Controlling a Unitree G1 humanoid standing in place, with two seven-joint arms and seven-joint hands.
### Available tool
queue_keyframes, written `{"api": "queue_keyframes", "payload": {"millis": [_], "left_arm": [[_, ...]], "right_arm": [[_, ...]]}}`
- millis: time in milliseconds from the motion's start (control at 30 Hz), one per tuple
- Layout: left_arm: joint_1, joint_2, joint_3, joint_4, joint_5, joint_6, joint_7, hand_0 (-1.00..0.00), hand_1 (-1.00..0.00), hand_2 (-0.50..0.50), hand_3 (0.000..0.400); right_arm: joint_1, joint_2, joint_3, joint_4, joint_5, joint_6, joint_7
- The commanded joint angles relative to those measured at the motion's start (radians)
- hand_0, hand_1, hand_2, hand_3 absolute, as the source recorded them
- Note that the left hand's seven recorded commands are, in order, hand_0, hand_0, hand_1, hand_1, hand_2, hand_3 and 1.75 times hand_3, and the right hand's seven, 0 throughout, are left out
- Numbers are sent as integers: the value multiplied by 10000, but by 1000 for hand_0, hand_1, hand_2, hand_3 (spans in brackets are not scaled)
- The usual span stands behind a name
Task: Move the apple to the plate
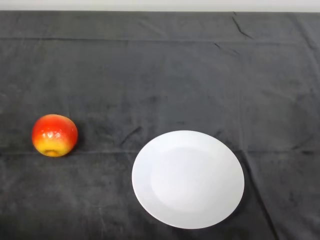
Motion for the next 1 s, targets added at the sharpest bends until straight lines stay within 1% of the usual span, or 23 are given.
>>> {"api": "queue_keyframes", "payload": {"millis": [33,200,467,667,1000], "left_arm": [[-498,-138,-277,-56,254,-85,-149,0,0,0,0],[-760,-378,-706,-110,583,-20,-362,0,0,0,0],[-1095,-939,-1422,-208,1144,19,-519,0,0,0,0],[-1319,-1189,-1815,-209,1443,29,-717,0,0,0,0],[-1653,-1843,-2404,-217,1915,50,-591,0,0,0,0]], "right_arm": [[-556,-394,-115,-160,326,35,-97],[-553,-394,-105,-163,336,34,-99],[-548,-393,-89,-170,352,32,-103],[-545,-392,-78,-174,363,31,-107],[-540,-391,-60,-180,381,29,-111]]}}
